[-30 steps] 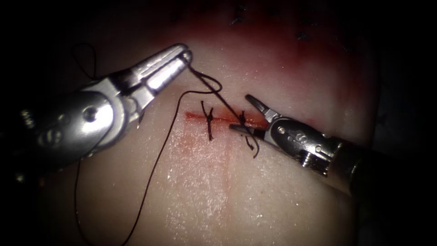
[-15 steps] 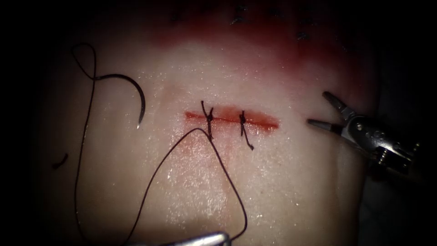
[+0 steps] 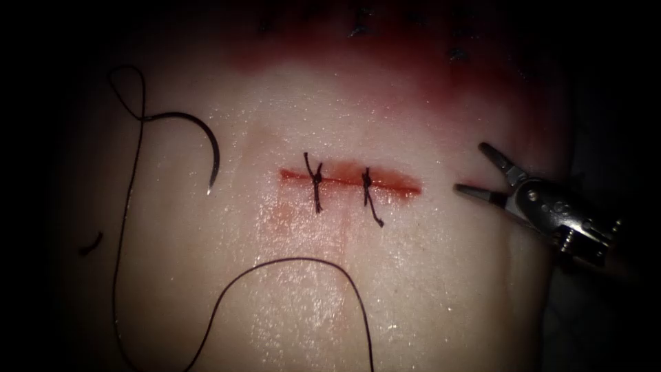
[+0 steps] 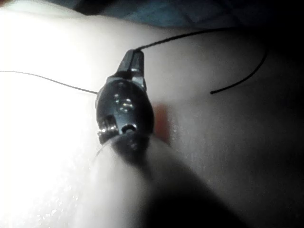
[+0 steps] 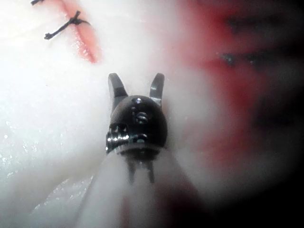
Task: Wound Closure
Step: Place working thread down out of the way with left gripper
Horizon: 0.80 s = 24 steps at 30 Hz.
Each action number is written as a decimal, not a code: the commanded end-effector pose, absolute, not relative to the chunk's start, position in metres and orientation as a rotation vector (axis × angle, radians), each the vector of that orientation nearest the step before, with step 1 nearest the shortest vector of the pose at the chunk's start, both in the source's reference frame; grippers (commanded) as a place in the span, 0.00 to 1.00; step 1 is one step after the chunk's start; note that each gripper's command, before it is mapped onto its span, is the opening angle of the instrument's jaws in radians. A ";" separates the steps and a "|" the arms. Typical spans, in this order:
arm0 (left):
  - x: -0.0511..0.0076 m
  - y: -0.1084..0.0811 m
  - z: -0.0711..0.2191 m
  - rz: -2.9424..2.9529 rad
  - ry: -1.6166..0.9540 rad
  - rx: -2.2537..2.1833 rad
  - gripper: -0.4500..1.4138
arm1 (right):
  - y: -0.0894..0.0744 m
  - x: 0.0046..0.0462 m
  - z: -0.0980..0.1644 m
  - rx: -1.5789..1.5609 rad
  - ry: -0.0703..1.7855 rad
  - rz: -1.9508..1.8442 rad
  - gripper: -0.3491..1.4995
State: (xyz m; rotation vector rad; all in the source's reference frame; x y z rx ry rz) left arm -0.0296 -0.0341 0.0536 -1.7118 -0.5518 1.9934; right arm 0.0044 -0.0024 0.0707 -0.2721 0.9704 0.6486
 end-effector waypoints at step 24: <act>-0.0198 -0.012 0.055 2.250 -0.040 -1.416 0.64 | -0.003 0.0074 0.072 -0.248 0.989 0.628 0.94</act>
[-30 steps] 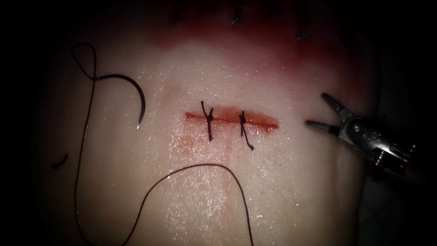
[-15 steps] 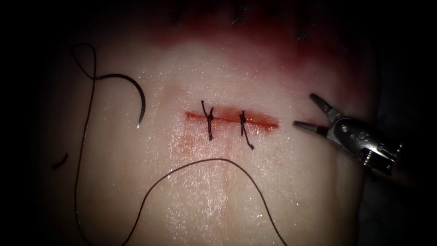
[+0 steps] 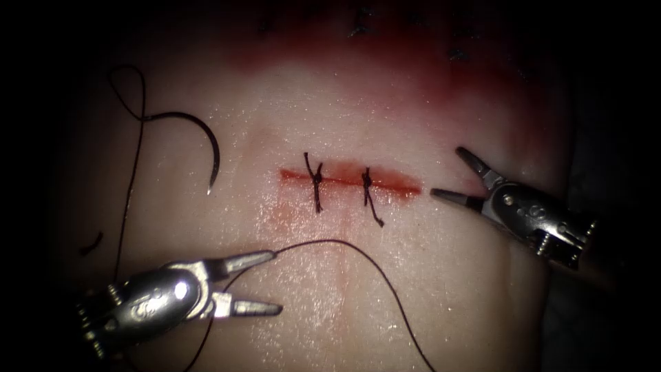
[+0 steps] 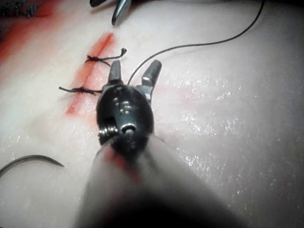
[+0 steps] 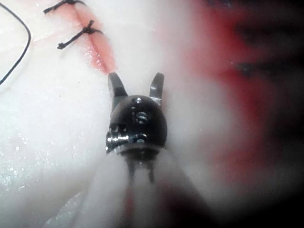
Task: Wound Closure
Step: Place working thread down out of the way with left gripper, then pick up tail end with left jaws and pull taut
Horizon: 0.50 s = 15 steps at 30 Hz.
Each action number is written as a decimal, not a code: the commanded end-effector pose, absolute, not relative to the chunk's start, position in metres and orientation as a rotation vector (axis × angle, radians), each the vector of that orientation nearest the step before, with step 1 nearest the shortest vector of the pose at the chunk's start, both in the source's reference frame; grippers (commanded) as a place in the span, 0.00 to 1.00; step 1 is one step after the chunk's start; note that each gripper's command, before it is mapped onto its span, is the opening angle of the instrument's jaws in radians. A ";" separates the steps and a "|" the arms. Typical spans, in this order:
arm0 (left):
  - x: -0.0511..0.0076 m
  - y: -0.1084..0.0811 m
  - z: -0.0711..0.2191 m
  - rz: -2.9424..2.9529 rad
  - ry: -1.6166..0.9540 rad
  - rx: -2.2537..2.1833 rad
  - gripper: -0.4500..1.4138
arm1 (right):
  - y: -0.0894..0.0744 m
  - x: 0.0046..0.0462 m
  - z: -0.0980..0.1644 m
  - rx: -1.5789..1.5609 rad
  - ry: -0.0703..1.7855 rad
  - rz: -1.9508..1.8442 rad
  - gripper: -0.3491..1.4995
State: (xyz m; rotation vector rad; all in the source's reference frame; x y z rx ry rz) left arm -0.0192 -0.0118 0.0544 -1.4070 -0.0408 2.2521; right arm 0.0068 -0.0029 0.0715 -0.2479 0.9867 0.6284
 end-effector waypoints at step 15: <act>-0.0288 -0.010 0.061 2.348 0.310 -1.292 0.58 | -0.003 0.0076 0.072 -0.246 0.990 0.629 0.94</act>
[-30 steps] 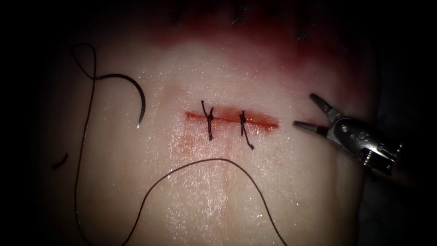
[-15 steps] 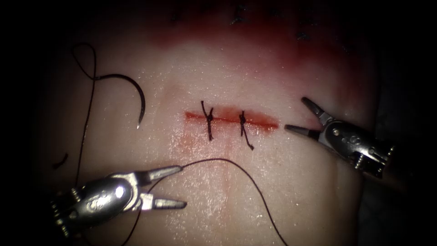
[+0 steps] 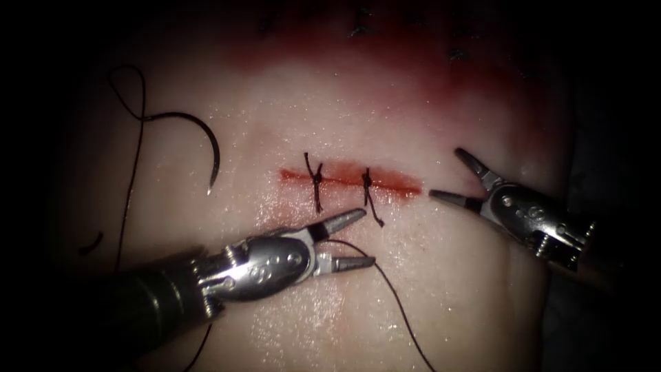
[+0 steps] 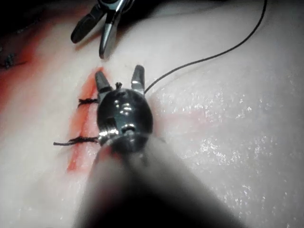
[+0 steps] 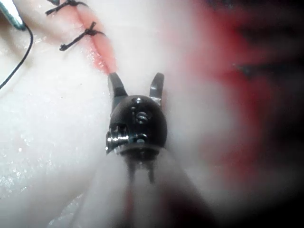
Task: Wound Closure
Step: Pick up tail end with left jaws and pull taut
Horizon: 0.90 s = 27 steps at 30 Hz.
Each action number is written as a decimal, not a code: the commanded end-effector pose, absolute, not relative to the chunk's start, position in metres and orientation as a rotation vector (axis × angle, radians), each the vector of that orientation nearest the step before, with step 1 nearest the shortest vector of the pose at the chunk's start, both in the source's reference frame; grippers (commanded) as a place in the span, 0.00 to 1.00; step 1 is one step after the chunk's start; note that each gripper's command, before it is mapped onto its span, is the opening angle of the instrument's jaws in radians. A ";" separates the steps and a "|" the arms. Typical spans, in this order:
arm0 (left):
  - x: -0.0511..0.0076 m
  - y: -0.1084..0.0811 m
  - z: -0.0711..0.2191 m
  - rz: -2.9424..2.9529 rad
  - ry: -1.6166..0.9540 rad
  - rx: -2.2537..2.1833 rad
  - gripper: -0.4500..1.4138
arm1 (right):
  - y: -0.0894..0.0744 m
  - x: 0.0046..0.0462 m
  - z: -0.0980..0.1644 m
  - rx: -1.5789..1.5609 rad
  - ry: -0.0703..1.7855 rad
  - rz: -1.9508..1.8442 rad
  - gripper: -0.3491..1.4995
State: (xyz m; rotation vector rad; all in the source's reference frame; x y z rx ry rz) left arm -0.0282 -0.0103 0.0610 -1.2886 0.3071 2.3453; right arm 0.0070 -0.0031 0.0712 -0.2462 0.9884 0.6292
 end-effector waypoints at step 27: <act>-0.0308 -0.010 0.065 2.488 0.437 -1.104 0.44 | -0.003 0.0078 0.071 -0.231 0.997 0.628 0.93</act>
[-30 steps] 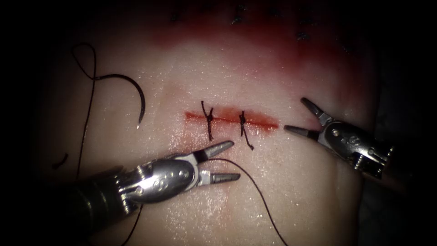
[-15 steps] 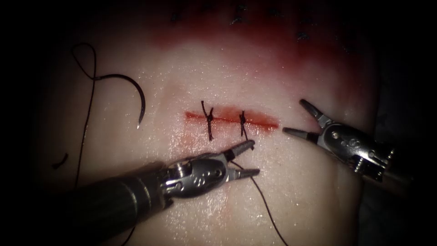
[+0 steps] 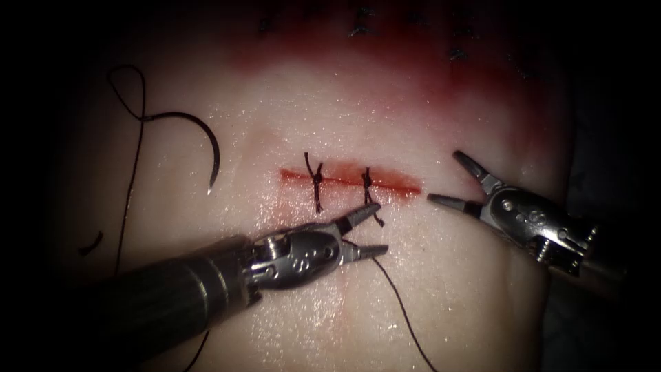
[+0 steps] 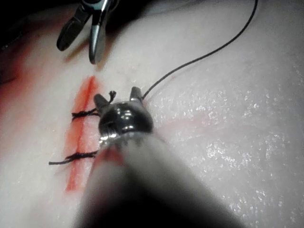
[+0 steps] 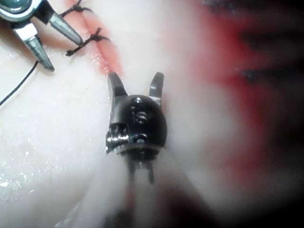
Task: Wound Closure
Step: Pick up tail end with left jaws and pull taut
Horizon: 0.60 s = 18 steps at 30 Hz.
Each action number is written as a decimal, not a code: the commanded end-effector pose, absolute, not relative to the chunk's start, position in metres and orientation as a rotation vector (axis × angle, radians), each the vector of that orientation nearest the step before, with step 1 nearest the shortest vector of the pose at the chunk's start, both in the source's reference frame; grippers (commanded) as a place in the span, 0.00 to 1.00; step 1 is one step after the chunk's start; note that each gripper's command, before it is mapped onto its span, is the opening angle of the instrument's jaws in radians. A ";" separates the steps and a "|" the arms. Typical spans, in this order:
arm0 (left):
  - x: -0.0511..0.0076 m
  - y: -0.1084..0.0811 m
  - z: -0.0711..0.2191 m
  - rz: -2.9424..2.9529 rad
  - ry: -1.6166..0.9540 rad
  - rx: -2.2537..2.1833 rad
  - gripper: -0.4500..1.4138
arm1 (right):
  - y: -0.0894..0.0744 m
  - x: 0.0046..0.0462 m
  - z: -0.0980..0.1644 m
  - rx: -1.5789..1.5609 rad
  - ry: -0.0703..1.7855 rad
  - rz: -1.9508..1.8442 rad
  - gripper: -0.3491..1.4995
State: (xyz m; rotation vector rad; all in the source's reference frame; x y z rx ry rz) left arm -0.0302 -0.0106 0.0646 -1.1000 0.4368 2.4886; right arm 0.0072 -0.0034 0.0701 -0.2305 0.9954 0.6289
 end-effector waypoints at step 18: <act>-0.0309 -0.010 0.065 2.527 0.480 -1.136 0.05 | -0.003 0.0077 0.071 -0.232 0.999 0.625 0.91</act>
